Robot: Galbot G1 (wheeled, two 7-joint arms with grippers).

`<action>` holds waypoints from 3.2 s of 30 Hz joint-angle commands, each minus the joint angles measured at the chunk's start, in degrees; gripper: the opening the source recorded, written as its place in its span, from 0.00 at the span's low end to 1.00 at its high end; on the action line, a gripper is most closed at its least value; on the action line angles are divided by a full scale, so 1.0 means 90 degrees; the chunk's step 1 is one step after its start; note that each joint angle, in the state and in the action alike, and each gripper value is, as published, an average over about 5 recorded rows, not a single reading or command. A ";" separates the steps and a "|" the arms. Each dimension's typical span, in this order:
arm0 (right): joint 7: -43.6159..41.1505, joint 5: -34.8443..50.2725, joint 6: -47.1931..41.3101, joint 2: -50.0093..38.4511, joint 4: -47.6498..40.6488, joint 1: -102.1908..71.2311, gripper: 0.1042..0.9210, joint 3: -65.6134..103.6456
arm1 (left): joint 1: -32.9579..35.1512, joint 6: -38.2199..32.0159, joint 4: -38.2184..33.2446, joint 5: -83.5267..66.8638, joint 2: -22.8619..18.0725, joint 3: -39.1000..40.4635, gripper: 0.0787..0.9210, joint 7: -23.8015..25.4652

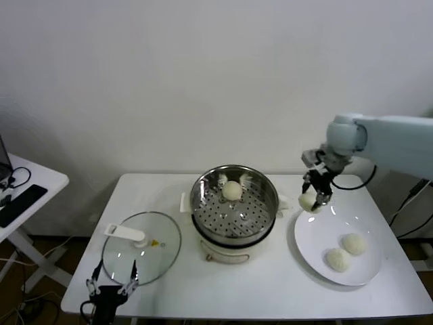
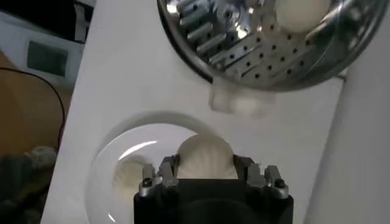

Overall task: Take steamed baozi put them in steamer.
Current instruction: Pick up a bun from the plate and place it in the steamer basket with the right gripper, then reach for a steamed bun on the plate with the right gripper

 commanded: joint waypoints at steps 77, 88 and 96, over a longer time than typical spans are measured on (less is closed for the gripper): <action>0.0751 0.0304 -0.0709 0.1973 -0.0087 -0.1059 0.88 0.0910 | -0.0118 -0.0115 0.0273 0.0182 0.0004 -0.0015 0.88 -0.0006; 0.0362 -0.0459 -0.0284 -0.0770 0.1406 0.0194 0.88 -0.0489 | -0.0081 -0.0131 0.0287 0.0199 -0.0001 -0.0016 0.88 -0.0013; 0.0599 -0.1637 -0.0361 -0.2086 0.1261 -0.1087 0.88 -0.0364 | -0.0039 -0.0136 0.0286 0.0235 -0.0031 -0.0011 0.88 -0.0019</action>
